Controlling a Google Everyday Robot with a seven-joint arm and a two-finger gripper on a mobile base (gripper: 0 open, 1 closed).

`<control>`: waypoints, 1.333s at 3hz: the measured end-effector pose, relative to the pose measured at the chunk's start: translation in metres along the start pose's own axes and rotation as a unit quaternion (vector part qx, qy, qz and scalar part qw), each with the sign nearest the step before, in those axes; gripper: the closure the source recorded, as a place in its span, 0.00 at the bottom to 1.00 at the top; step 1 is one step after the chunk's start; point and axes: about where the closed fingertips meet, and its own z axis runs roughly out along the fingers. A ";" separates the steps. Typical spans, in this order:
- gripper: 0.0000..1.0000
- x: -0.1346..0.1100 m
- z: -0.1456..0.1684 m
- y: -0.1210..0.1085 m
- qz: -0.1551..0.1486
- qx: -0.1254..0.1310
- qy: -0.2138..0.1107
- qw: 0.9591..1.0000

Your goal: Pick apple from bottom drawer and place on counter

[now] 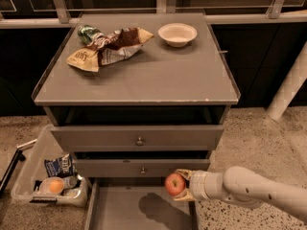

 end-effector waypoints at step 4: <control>1.00 -0.142 -0.129 -0.039 -0.139 0.043 0.013 0.989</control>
Offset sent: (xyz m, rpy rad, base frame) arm -0.0269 -0.0029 0.1623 -0.1153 -0.2348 0.0485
